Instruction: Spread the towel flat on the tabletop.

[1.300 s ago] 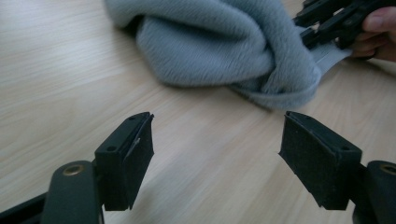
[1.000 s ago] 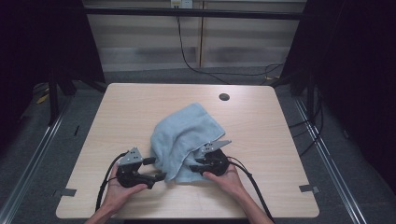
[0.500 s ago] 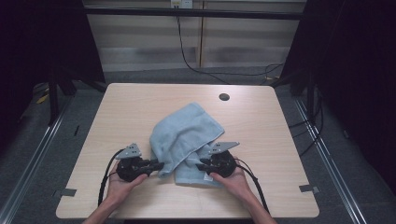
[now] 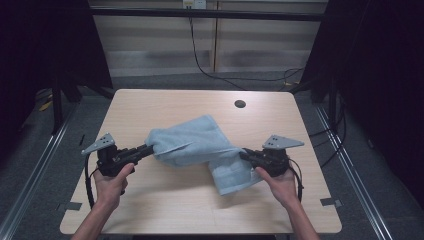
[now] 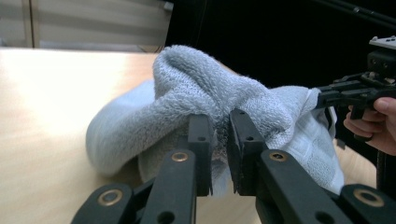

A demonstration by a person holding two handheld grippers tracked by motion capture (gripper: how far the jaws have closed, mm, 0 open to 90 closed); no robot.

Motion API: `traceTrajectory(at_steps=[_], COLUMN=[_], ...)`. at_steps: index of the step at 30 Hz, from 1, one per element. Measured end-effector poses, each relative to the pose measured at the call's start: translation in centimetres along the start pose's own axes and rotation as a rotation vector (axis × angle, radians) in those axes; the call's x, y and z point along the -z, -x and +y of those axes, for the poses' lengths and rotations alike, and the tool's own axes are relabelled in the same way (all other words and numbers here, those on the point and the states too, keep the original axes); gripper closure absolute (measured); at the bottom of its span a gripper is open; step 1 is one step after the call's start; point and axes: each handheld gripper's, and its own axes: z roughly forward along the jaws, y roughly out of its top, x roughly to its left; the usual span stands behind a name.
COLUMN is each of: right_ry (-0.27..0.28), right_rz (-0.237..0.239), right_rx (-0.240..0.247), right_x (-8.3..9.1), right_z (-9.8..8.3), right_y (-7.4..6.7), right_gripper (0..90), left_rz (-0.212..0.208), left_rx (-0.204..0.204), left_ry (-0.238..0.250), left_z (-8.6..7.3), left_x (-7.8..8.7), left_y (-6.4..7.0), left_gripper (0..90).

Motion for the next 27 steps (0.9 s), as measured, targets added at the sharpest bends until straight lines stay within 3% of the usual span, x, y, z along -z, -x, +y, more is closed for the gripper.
traceTrajectory(at_steps=[3,4,5,9,10,11,12,13,14,15,16,17,18,19,22,24,25,26,27], right_ry=[0.073,0.073,0.122,0.160,0.155,0.155,0.113,0.091,0.091,0.023,0.001,0.001,-0.053,-0.065,-0.086,-0.110,-0.129,-0.141,-0.141], right_rz=[-0.041,-0.041,-0.049,-0.034,-0.016,-0.016,0.014,0.030,0.030,0.059,0.074,0.074,0.105,0.119,0.148,0.207,0.277,0.312,0.312], right_rx=[0.026,0.026,0.040,0.063,0.056,0.056,0.041,0.033,0.033,0.026,0.018,0.018,-0.001,-0.008,-0.014,-0.006,0.004,0.013,0.013], right_x=[1.8,1.8,2.6,2.9,2.6,2.6,1.6,1.0,1.0,-0.6,-1.2,-1.2,-2.5,-2.9,-3.5,-4.0,-4.3,-4.4,-4.4], right_z=[3.0,3.0,4.8,6.2,6.0,6.0,4.6,3.9,3.9,1.5,0.7,0.7,-1.3,-1.9,-2.9,-3.5,-3.8,-4.0,-4.0], right_y=[0.4,0.4,0.4,-0.1,-0.2,-0.2,-0.6,-0.7,-0.7,-1.3,-1.5,-1.5,-2.1,-2.3,-3.0,-4.0,-5.1,-5.5,-5.5], right_gripper=[82.3,82.3,82.3,81.7,81.4,81.4,81.0,80.9,80.9,80.3,80.2,80.2,79.6,79.3,78.5,76.3,71.2,69.7,69.7], left_rz=[0.009,0.009,0.018,0.055,0.082,0.082,0.103,0.125,0.125,0.146,0.158,0.158,0.166,0.183,0.205,0.233,0.245,0.258,0.280], left_rx=[-0.027,-0.027,-0.026,-0.050,-0.057,-0.057,-0.056,-0.026,-0.026,-0.002,0.014,0.014,0.034,0.050,0.051,0.047,0.048,0.056,0.050], left_ry=[0.032,0.032,0.064,0.080,0.041,0.041,0.008,-0.037,-0.037,-0.080,-0.095,-0.095,-0.103,-0.127,-0.138,-0.154,-0.161,-0.162,-0.178], left_z=[2.4,2.4,3.7,4.6,3.9,3.9,3.0,1.4,1.4,-0.4,-1.1,-1.1,-1.9,-2.4,-2.7,-3.0,-3.2,-3.3,-3.4], left_x=[-0.6,-0.6,-0.7,-0.6,-0.8,-0.8,-1.0,-1.3,-1.3,-1.4,-1.3,-1.3,-1.2,-1.0,-0.8,-0.8,-0.8,-0.8,-0.7], left_y=[1.0,1.0,1.1,1.0,0.2,0.2,-0.4,-1.6,-1.6,-3.1,-3.8,-3.8,-4.4,-5.1,-5.6,-6.0,-6.2,-6.3,-6.5], left_gripper=[80.9,80.9,80.9,80.4,80.2,79.8,79.5,79.4,79.3,79.4,79.3,79.3,79.3,79.0,77.4,75.7,73.4,69.1,69.1])
